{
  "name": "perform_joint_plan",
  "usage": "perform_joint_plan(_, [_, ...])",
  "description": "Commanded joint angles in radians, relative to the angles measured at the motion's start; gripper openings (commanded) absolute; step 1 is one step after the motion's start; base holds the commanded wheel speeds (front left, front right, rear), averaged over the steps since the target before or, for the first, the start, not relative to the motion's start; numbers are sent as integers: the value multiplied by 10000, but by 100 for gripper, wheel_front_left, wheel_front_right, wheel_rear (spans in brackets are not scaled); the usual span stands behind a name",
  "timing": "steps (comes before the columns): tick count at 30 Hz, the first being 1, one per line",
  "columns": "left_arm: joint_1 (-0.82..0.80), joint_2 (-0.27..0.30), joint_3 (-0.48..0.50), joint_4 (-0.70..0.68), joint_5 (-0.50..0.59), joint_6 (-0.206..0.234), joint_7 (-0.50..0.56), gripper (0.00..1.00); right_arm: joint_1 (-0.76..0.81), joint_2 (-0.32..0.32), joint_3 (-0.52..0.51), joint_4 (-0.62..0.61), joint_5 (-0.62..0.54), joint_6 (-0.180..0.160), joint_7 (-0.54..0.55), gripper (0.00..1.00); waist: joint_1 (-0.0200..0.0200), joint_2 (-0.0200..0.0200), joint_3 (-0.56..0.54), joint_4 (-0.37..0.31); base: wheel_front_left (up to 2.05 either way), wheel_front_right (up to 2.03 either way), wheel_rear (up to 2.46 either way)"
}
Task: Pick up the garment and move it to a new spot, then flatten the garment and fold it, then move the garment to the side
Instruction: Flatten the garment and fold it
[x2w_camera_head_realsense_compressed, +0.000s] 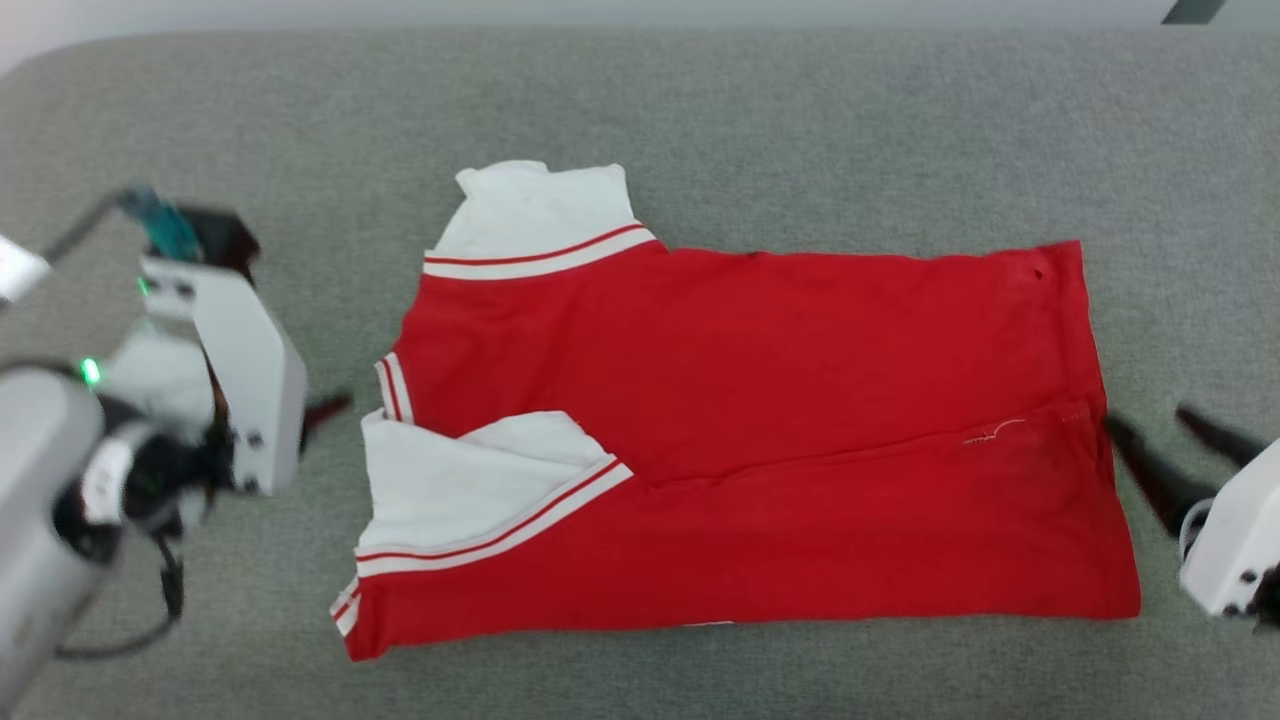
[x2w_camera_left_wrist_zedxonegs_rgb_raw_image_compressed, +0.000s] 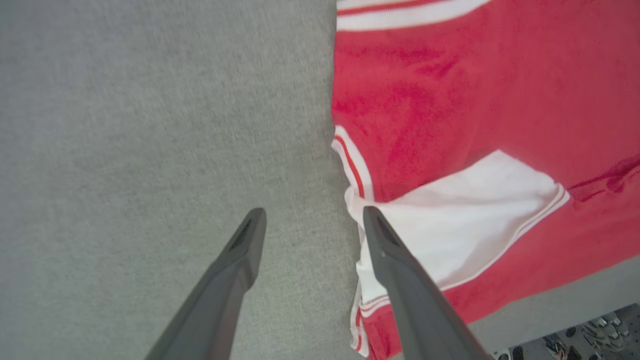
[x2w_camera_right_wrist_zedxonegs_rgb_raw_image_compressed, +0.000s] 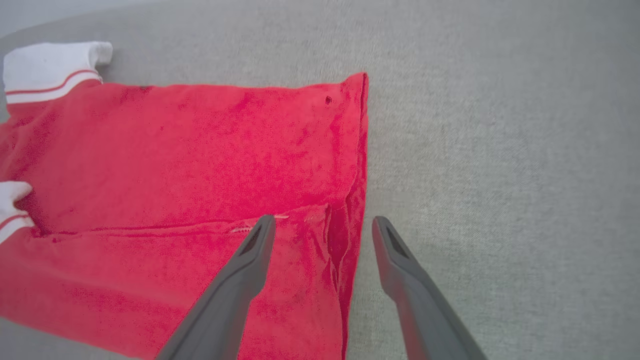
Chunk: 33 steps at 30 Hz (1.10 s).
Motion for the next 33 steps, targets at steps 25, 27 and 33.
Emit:
perform_joint_plan(25, [-5258, -1750, -101, 4895, 1711, -2440, -822, 100, -1817, 1082, 1397, 1477, -1096, -16, -6553, 100, 0, -1, 2297, -2310, 0, 0, 0])
perform_joint_plan(27, [-5383, -1802, -205, 5163, 1720, -2322, -454, 100, -1883, 1076, 1482, 1582, -1058, -16, -6662, 100, 0, -1, 2333, -2388, 0, 0, 0])
perform_joint_plan(33, [-5389, -1826, -384, 5605, 1580, -2019, 476, 100, -1910, 993, 1474, 1775, -926, -16, -6826, 100, 0, -1, 2400, -2481, 0, 0, 0])
